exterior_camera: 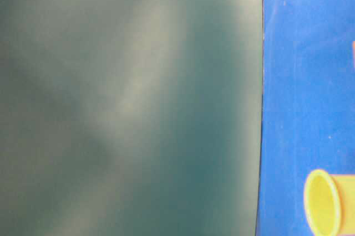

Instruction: Move the block forward with right arm.

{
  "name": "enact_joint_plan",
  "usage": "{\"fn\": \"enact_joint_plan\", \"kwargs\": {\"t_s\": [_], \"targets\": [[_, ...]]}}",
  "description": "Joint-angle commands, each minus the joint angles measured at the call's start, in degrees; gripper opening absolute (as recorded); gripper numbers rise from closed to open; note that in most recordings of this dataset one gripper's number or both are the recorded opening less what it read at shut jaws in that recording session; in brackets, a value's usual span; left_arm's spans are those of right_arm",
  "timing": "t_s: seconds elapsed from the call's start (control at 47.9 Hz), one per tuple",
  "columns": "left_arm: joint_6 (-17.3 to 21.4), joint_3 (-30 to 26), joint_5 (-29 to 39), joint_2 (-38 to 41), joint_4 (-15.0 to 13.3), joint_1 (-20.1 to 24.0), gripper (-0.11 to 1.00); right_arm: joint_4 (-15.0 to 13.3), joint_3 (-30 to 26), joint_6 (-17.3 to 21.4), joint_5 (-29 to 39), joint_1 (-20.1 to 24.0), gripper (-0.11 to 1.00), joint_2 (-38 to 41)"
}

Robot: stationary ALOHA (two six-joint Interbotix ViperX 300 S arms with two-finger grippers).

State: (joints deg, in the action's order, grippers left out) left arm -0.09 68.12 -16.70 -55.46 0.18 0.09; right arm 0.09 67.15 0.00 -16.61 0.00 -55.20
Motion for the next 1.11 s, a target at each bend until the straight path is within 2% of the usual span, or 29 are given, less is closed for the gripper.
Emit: {"fn": "enact_joint_plan", "kwargs": {"t_s": [0.0, 0.063, 0.125, 0.271, 0.418, 0.626, 1.086], "targets": [[0.3, -2.5, 1.8, 0.4, 0.5, 0.1, 0.00, 0.1, -1.5, 0.3, -0.4, 0.2, 0.00, 0.3], [0.2, -3.3, 4.4, 0.4, 0.4, 0.1, 0.04, 0.8, -3.3, 0.7, 2.0, 0.2, 0.00, 0.7], [0.2, -3.8, 6.4, 0.4, 0.5, 0.1, 0.01, 1.4, -5.4, 1.5, 5.9, 0.1, 0.00, 1.3], [0.2, -4.2, 8.1, 0.4, 0.5, 0.1, 0.01, 2.8, -11.1, 4.3, 18.3, -0.7, 0.00, 4.7], [0.2, -4.2, 8.1, 0.5, 0.5, 0.2, 0.01, 3.2, -15.4, 9.2, 26.1, -2.7, 0.00, 8.8], [0.2, -4.2, 8.1, 0.5, 0.4, 0.2, 0.01, 3.1, -17.4, 12.6, 27.7, -3.3, 0.00, 13.4], [0.2, -4.4, 8.1, 0.4, 0.5, 0.2, 0.01, 3.2, -21.1, 12.3, 31.6, -3.3, 0.01, 20.0]]}}
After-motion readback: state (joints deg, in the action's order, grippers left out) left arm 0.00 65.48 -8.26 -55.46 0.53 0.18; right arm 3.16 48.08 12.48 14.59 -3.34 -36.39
